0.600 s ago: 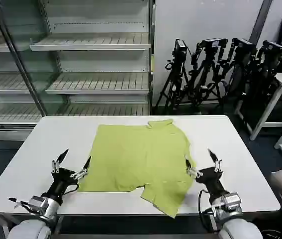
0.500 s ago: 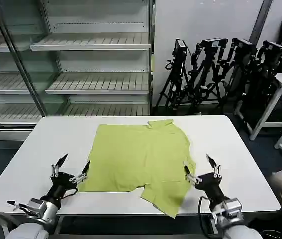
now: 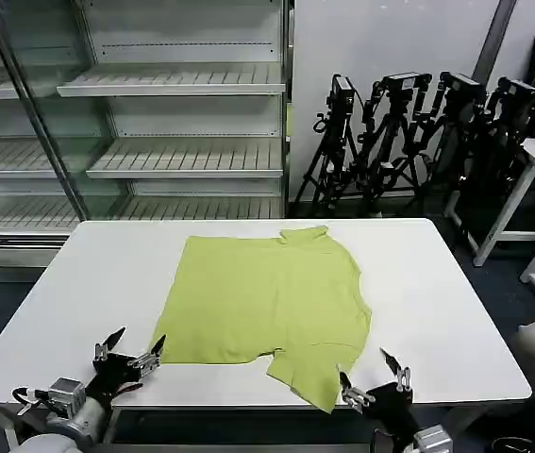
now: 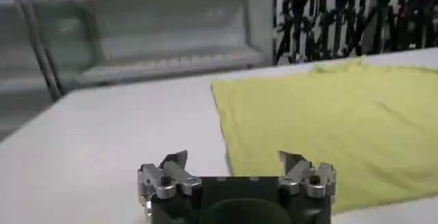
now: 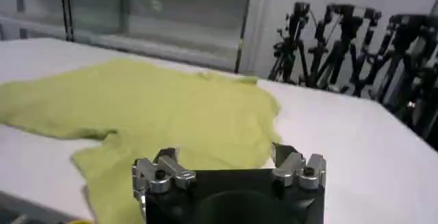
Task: Fold and organize the clothes.
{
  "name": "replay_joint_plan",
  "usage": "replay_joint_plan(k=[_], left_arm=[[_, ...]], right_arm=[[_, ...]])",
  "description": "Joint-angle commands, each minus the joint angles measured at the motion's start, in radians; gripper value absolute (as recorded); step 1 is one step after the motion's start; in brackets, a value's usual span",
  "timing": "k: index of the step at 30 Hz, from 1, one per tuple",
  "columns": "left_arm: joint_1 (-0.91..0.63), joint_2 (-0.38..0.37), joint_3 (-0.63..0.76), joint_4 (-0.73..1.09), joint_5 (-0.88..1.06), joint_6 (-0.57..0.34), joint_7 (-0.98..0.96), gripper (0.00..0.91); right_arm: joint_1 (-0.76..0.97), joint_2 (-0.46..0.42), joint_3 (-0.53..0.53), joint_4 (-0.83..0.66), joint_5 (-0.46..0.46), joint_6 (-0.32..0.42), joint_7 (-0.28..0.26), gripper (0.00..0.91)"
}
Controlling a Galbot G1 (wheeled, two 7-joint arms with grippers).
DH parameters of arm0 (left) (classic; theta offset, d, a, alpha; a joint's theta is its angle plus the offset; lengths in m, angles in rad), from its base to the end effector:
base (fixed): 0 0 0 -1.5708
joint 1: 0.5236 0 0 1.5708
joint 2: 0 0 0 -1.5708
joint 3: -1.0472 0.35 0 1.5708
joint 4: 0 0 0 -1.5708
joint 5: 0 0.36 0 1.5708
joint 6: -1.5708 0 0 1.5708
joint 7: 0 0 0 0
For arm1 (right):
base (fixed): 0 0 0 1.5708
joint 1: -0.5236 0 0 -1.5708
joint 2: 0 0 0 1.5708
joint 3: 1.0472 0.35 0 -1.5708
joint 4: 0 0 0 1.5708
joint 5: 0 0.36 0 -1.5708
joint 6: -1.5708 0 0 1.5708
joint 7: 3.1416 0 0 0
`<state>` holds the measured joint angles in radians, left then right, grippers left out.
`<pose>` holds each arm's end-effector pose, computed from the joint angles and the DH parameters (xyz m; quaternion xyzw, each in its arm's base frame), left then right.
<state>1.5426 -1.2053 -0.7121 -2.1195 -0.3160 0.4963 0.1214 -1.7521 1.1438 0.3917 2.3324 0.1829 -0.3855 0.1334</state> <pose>0.2032 0.1117 -0.2586 -0.0640 -0.9754 -0.0367 0.2079 0.1276 -0.0109 -0.2486 0.1170 -0.9726 0.0730 0.1872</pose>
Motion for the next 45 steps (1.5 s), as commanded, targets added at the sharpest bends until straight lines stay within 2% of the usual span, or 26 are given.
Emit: replay_joint_plan(k=[1, 6, 18, 19, 20, 21, 23, 24, 25, 26, 27, 45], left_arm=[[0.017, 0.006, -0.003, -0.002, -0.030, 0.082, -0.019, 0.907], [0.010, -0.006, 0.001, 0.010, -0.033, 0.082, -0.018, 0.907], [0.017, -0.009, -0.009, -0.005, -0.035, 0.082, -0.013, 0.907], [0.017, -0.009, -0.010, -0.003, -0.035, 0.082, -0.013, 0.836], [0.016, -0.010, -0.010, -0.001, -0.035, 0.082, -0.013, 0.071], [0.016, -0.010, -0.010, -0.001, -0.035, 0.082, -0.012, 0.010], [0.018, -0.009, -0.010, -0.002, -0.033, 0.082, -0.009, 0.010], [0.019, -0.009, -0.010, 0.001, -0.031, 0.082, 0.002, 0.010], [0.018, -0.009, -0.011, 0.005, -0.028, 0.081, 0.015, 0.020], [0.017, -0.011, -0.008, 0.010, -0.027, 0.081, 0.013, 0.020], [0.015, -0.014, -0.007, 0.016, -0.028, 0.081, 0.013, 0.020], [0.018, -0.023, 0.000, 0.017, -0.035, 0.080, 0.028, 0.020]], right_arm=[[-0.049, -0.010, -0.010, 0.023, 0.004, -0.012, 0.011, 0.907], [-0.027, 0.000, -0.038, 0.006, 0.005, -0.045, 0.027, 0.907], [0.004, 0.003, -0.071, -0.005, 0.010, -0.042, 0.019, 0.907], [0.010, 0.005, -0.076, -0.008, 0.010, -0.042, 0.020, 0.907], [0.017, 0.007, -0.081, -0.013, 0.009, -0.042, 0.022, 0.907], [0.022, 0.010, -0.086, -0.017, 0.008, -0.045, 0.025, 0.907], [0.026, 0.015, -0.095, -0.024, 0.007, -0.055, 0.030, 0.907], [0.028, 0.016, -0.100, -0.027, 0.008, -0.060, 0.034, 0.766], [0.030, 0.017, -0.106, -0.031, 0.009, -0.067, 0.041, 0.574], [0.031, 0.019, -0.110, -0.035, 0.011, -0.074, 0.047, 0.161], [0.032, 0.020, -0.112, -0.038, 0.012, -0.080, 0.052, 0.000], [0.038, 0.018, -0.121, -0.026, 0.061, -0.107, 0.048, 0.000]])
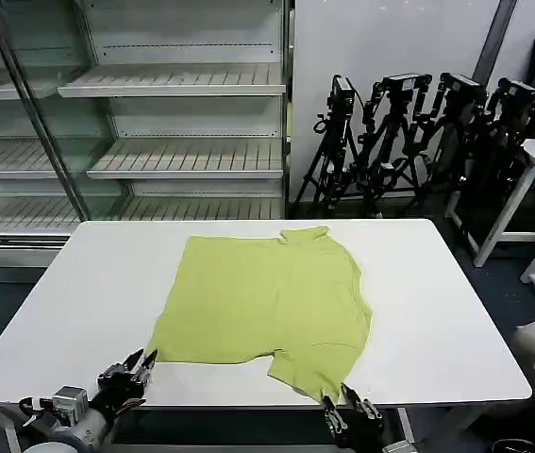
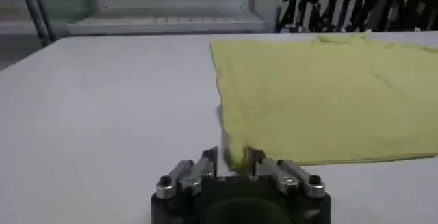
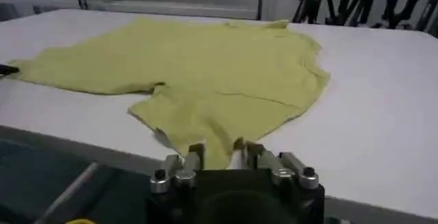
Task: Fold and organize the clothes.
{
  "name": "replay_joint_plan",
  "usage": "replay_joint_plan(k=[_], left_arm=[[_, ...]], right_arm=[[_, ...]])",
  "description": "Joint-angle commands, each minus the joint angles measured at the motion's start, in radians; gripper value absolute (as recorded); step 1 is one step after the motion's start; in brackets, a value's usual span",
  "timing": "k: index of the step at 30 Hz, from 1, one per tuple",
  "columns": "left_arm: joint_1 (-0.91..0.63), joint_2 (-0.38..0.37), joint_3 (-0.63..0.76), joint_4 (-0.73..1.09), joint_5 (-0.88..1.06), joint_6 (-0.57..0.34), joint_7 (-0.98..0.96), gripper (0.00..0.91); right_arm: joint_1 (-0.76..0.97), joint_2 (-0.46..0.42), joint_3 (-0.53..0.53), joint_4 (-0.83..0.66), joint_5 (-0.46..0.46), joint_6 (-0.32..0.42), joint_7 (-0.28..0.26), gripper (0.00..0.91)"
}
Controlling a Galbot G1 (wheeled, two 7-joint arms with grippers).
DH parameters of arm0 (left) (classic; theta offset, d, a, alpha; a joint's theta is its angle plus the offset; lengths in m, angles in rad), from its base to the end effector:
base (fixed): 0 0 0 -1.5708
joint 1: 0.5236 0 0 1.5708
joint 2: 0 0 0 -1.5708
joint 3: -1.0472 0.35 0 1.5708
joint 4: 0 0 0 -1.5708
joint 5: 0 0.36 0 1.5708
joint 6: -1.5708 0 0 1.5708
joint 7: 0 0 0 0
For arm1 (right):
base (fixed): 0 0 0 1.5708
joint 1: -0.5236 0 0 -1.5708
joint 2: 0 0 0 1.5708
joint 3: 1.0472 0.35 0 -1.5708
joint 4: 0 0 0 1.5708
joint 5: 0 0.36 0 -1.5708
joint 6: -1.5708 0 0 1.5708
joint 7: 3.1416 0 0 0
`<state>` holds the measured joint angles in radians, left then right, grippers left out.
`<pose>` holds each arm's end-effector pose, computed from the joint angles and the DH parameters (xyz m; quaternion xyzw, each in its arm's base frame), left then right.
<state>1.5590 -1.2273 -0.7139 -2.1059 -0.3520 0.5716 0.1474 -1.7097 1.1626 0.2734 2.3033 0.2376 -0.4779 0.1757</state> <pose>0.1980 0.1112 -0.2684 -0.0741 -0.9635 -0.0022 0.2572 0.1266 0.0175 -0.2593 0.1419 -0.9583 0.0354 0.2456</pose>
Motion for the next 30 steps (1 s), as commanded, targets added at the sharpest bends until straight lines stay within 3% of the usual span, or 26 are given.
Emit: replay_joint_plan(k=[1, 12, 27, 30], left_arm=[[0.002, -0.001, 0.002, 0.003, 0.001, 0.005, 0.005, 0.020], [-0.043, -0.004, -0.003, -0.022, -0.015, 0.005, 0.002, 0.020], [-0.299, 0.011, 0.080, 0.075, -0.066, 0.006, -0.056, 0.020], [-0.317, 0.010, 0.096, 0.101, -0.066, 0.005, -0.059, 0.020]], right_arm=[[-0.004, -0.001, -0.003, 0.002, 0.006, -0.014, 0.005, 0.000], [0.030, -0.003, 0.014, 0.031, 0.007, 0.018, -0.009, 0.000], [0.336, -0.005, 0.084, -0.034, 0.094, -0.076, -0.024, 0.000], [0.405, -0.013, 0.101, -0.078, 0.116, -0.081, -0.047, 0.000]])
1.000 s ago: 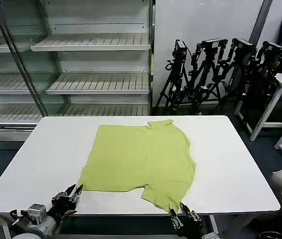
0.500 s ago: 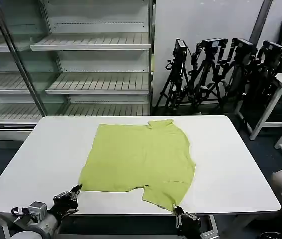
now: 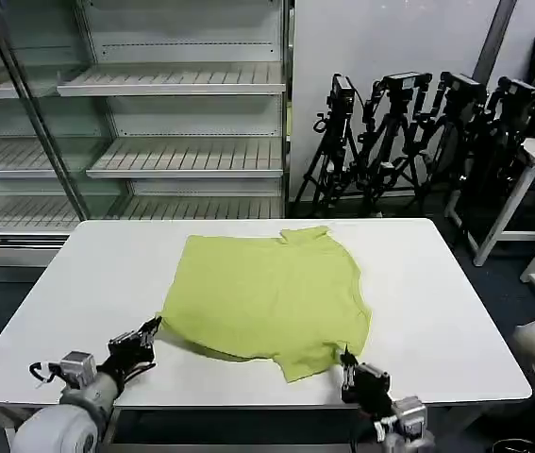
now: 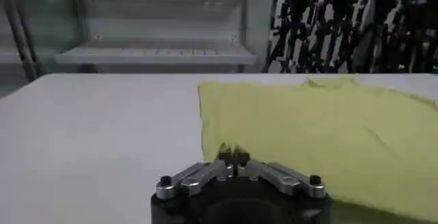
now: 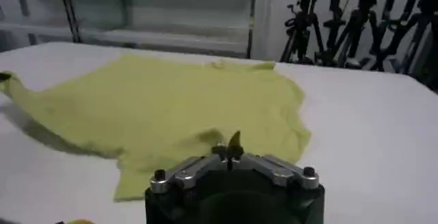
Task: Fold and organize the clothes.
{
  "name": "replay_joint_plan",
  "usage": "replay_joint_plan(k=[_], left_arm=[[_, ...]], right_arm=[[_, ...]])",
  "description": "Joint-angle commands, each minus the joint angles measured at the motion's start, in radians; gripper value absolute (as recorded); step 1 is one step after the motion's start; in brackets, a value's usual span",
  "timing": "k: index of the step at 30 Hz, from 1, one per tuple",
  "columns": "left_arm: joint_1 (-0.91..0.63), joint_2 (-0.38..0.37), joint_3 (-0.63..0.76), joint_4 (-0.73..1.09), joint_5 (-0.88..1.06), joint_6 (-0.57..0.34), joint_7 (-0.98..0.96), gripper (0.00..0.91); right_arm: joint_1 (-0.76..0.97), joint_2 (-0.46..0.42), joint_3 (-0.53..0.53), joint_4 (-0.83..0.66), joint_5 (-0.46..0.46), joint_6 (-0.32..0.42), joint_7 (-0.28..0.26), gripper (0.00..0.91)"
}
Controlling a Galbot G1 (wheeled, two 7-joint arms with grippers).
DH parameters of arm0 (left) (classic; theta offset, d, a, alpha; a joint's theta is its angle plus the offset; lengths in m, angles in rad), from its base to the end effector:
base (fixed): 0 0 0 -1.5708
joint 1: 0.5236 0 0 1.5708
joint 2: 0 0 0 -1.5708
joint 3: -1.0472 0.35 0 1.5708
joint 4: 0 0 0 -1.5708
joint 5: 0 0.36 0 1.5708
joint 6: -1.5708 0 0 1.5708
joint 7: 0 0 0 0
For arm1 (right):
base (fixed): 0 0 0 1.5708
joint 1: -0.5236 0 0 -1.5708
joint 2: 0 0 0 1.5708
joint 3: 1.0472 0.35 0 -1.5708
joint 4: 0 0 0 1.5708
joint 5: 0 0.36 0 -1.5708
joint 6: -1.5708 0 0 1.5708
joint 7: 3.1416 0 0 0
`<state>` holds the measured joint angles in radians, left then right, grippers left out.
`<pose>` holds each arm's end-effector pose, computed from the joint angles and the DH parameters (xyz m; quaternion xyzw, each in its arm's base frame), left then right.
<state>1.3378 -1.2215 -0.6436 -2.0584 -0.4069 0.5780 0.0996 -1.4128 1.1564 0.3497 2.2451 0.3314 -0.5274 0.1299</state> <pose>0.2574 0.0978 -0.2412 -0.0853 -0.9790 0.0175 0.1843 0.2107 -0.0059 -0.2244 0.1317 -0.9786 0.0362 0.1542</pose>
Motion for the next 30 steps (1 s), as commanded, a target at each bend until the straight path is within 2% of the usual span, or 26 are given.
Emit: replay_joint_plan(k=[1, 8, 16, 21, 30], left_arm=[[-0.097, 0.002, 0.030, 0.055, -0.011, -0.002, -0.010, 0.020], [-0.151, 0.002, 0.034, 0.099, -0.025, -0.002, -0.014, 0.020], [-0.259, -0.023, 0.071, 0.218, -0.027, -0.002, -0.023, 0.020], [-0.303, -0.027, 0.091, 0.278, -0.017, -0.002, -0.023, 0.020], [-0.332, -0.034, 0.098, 0.325, -0.007, -0.002, -0.016, 0.020]], right_arm=[[0.119, -0.010, 0.027, -0.032, 0.028, -0.029, -0.005, 0.000], [0.207, 0.013, -0.004, -0.144, 0.043, 0.001, -0.043, 0.000], [0.295, 0.040, -0.038, -0.273, -0.027, 0.022, -0.077, 0.000], [0.340, 0.045, -0.051, -0.362, -0.068, 0.065, -0.095, 0.000], [0.411, 0.053, -0.063, -0.433, -0.068, 0.098, -0.119, 0.000]])
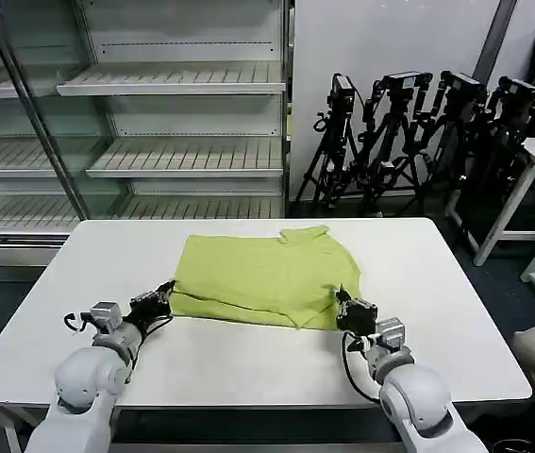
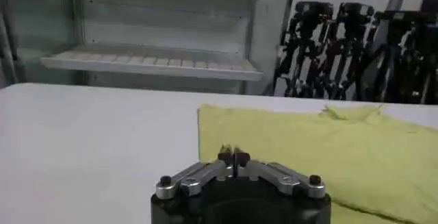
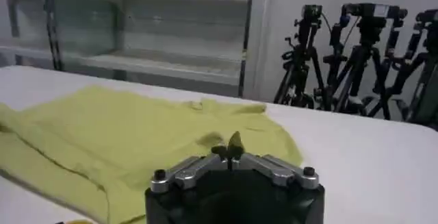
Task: Fold and organize the clothes.
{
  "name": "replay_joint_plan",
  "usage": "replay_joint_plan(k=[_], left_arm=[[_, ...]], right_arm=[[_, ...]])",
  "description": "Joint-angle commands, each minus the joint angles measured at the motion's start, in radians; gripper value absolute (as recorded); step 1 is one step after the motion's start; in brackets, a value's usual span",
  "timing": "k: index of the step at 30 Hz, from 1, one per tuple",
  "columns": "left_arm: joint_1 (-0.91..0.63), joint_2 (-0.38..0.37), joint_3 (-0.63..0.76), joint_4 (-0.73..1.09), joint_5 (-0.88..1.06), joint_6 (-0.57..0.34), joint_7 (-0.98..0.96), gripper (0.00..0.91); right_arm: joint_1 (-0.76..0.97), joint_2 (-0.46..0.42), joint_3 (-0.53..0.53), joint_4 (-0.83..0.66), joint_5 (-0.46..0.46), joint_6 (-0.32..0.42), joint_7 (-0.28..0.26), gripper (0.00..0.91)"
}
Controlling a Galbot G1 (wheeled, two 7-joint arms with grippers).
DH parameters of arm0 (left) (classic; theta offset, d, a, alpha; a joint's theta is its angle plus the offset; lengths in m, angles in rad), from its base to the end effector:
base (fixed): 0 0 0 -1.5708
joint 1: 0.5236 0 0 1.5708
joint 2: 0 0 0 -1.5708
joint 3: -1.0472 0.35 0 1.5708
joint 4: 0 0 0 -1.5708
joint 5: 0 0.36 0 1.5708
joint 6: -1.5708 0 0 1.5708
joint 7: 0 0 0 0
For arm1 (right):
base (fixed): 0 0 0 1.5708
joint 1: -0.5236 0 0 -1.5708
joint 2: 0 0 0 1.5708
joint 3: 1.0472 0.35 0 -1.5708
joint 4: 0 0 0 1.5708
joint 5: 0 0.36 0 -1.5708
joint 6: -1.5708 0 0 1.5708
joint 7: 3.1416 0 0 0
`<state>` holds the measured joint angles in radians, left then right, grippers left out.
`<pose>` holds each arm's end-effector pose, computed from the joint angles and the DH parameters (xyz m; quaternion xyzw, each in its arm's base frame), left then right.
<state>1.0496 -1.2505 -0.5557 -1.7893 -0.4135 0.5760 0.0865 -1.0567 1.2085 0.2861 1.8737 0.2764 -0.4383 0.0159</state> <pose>0.3506 0.0963 -0.2554 -0.0783 -0.9799 0.0436 0.1784 0.3315 -0.0104 -0.2587 0.1416 -0.9815 0.0583 0.1146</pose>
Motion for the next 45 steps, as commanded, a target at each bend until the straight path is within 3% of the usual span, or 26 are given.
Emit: replay_joint_plan(k=[1, 17, 18, 19, 20, 33, 40, 45], left_arm=[[-0.044, -0.004, 0.010, 0.058, 0.000, 0.000, -0.001, 0.020], [-0.041, -0.001, 0.012, 0.084, 0.010, -0.015, 0.005, 0.020], [-0.039, -0.001, 0.012, 0.085, 0.010, -0.017, 0.005, 0.907], [-0.039, -0.001, 0.012, 0.085, 0.011, -0.017, 0.005, 0.907], [-0.039, -0.001, 0.012, 0.085, 0.011, -0.017, 0.005, 0.907], [-0.044, 0.008, -0.003, 0.088, 0.059, -0.018, 0.004, 0.907], [0.081, 0.032, -0.020, -0.069, 0.068, 0.001, 0.004, 0.907], [0.130, 0.045, -0.018, -0.087, 0.147, 0.002, 0.059, 0.907]], right_arm=[[0.058, 0.001, -0.004, -0.070, -0.013, 0.017, -0.010, 0.000], [0.097, 0.004, -0.020, -0.140, -0.013, 0.064, -0.049, 0.000], [0.101, 0.005, -0.020, -0.146, -0.013, 0.069, -0.052, 0.020], [0.103, 0.007, -0.020, -0.147, -0.013, 0.069, -0.054, 0.564], [0.104, 0.007, -0.021, -0.149, -0.013, 0.068, -0.055, 0.907], [0.113, 0.016, -0.012, -0.186, -0.025, 0.023, -0.034, 0.907], [-0.012, -0.033, 0.027, -0.060, -0.003, -0.031, -0.016, 0.907], [-0.116, -0.048, 0.058, 0.061, 0.021, -0.102, 0.027, 0.907]])
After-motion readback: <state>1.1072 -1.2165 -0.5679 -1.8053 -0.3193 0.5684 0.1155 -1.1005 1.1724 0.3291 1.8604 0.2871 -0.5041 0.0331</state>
